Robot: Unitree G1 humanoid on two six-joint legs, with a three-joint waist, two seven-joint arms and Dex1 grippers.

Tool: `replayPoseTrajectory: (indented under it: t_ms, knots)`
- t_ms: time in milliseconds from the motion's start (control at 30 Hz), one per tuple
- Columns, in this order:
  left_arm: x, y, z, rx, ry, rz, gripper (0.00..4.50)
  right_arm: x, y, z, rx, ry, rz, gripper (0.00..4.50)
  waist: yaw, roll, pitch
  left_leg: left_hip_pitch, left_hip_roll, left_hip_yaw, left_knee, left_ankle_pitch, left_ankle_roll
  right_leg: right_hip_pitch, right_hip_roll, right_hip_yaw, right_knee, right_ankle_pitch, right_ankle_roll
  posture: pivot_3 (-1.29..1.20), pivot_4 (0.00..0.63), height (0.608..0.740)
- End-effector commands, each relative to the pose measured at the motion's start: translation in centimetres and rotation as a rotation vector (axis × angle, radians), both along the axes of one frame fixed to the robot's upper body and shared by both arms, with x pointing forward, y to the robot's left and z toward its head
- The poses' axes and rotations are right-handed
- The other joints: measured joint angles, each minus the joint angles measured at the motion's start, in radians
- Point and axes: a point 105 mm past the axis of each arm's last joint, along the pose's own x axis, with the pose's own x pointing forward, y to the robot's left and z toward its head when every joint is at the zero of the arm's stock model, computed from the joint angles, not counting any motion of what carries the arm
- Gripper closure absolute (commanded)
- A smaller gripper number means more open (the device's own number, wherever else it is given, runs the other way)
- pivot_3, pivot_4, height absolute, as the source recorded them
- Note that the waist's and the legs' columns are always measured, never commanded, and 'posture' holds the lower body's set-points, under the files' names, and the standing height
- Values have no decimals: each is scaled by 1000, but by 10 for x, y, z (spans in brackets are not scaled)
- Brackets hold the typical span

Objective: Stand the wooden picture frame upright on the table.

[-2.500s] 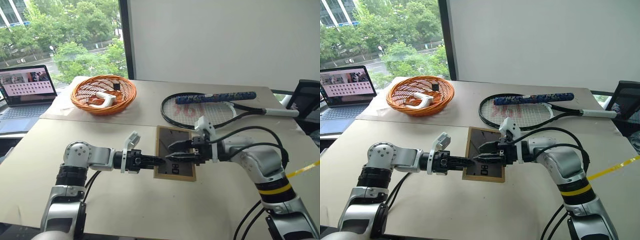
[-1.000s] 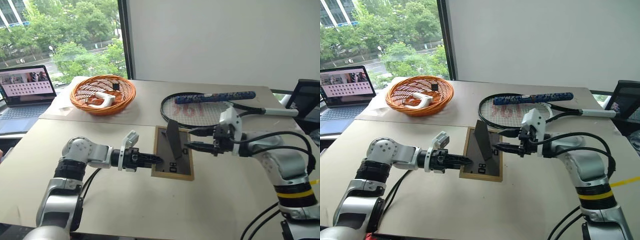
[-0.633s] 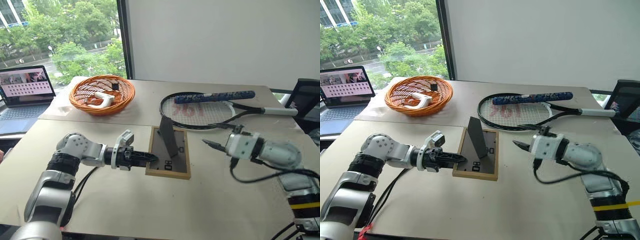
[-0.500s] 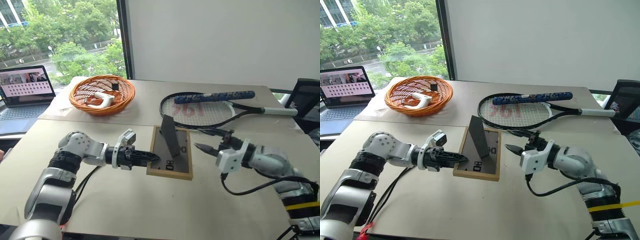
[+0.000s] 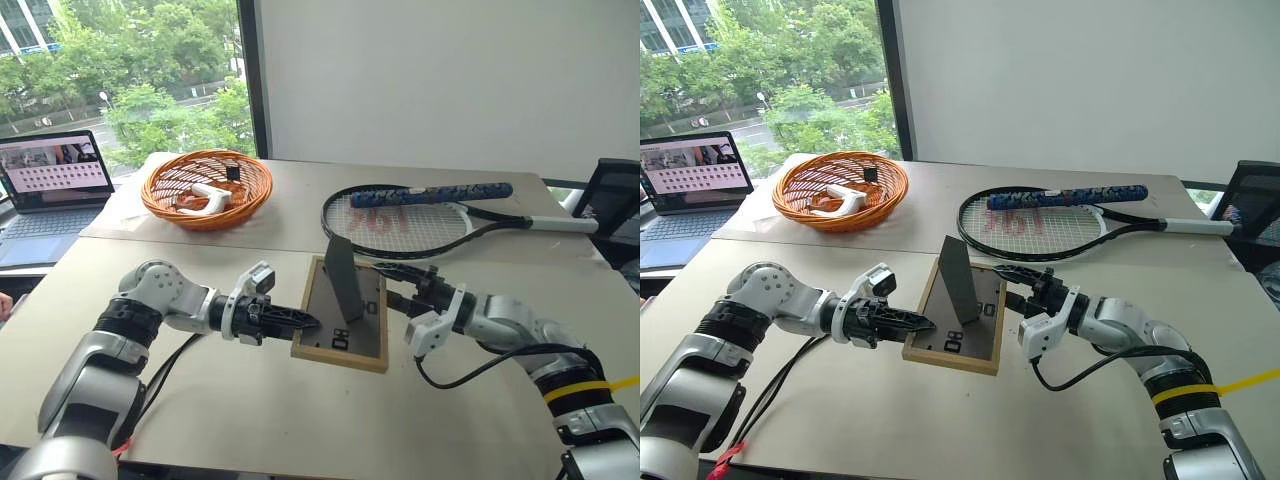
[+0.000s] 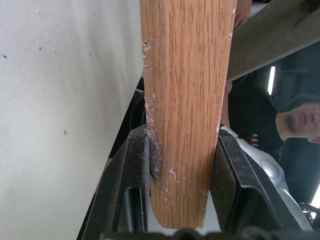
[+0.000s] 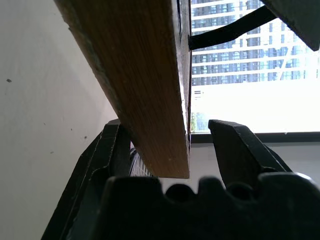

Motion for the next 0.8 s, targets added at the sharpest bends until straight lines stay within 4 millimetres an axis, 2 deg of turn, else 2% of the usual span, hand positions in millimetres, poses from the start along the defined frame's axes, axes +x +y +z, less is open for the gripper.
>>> replayPoseTrajectory:
  t_ms: [33,67,100,167,200,233,267,367,433,500,600,733,800]
  knots:
    - [-3,-1,19,-36,-128,-26,3366,-3,1,18,76,-31,37,2577,0,0,0,0,0,0,0,0,0,0,0,0,0,0,0,0,150,721]
    - [-4,1,19,-34,-140,-22,3366,-3,-1,19,84,-30,36,2923,0,1,0,0,0,0,0,0,0,0,0,0,0,0,0,0,150,721]
    - [-5,3,20,-38,-156,-17,3366,-3,-2,20,92,-28,34,3088,-2,1,0,0,0,0,0,0,0,0,0,0,0,0,0,0,150,721]
    - [-6,6,22,-47,-188,-10,3366,-2,-3,22,106,-25,31,3134,-2,1,0,1,0,0,0,0,0,0,0,0,1,0,0,0,150,721]
    - [-6,8,24,-58,-229,3,2368,-2,-3,23,115,-23,29,3135,-2,1,0,1,0,-1,0,1,0,0,0,0,2,0,0,0,150,721]
    - [-6,10,27,-68,-254,11,2218,-1,-4,24,124,-21,27,3138,-2,0,1,1,0,-1,0,1,0,0,0,0,2,0,0,0,150,721]
    - [-6,11,29,-75,-271,17,1789,-1,-4,25,129,-20,26,3235,-2,1,1,1,0,-1,0,2,0,0,0,-1,2,0,0,0,150,721]
    - [6,32,50,-119,-471,158,646,4,-9,36,193,-1,2,3278,-4,1,1,1,0,-1,0,2,0,1,0,-1,3,0,0,0,150,721]
    - [8,50,56,-75,-621,237,30,10,-13,45,245,26,-14,3278,-10,1,1,2,0,-1,0,2,0,1,0,0,4,0,-1,0,150,721]
    - [7,62,59,-36,-733,277,0,15,-16,51,302,81,-25,3278,-19,2,1,2,0,-1,0,2,0,1,0,0,4,0,-1,0,150,721]
    - [-1,72,58,-11,-864,286,0,25,-12,46,415,369,-19,3278,-23,2,2,3,0,-1,-1,2,0,3,0,0,4,0,-1,0,150,721]
    - [-6,78,44,83,-1000,301,0,26,2,36,590,954,76,3279,-21,2,2,6,0,-1,-1,2,0,6,0,-1,5,0,-1,0,150,721]
    - [-5,77,40,114,-1060,315,0,23,7,31,622,1190,95,3280,-17,2,2,6,0,-1,0,2,0,6,0,-1,5,0,-1,0,150,721]
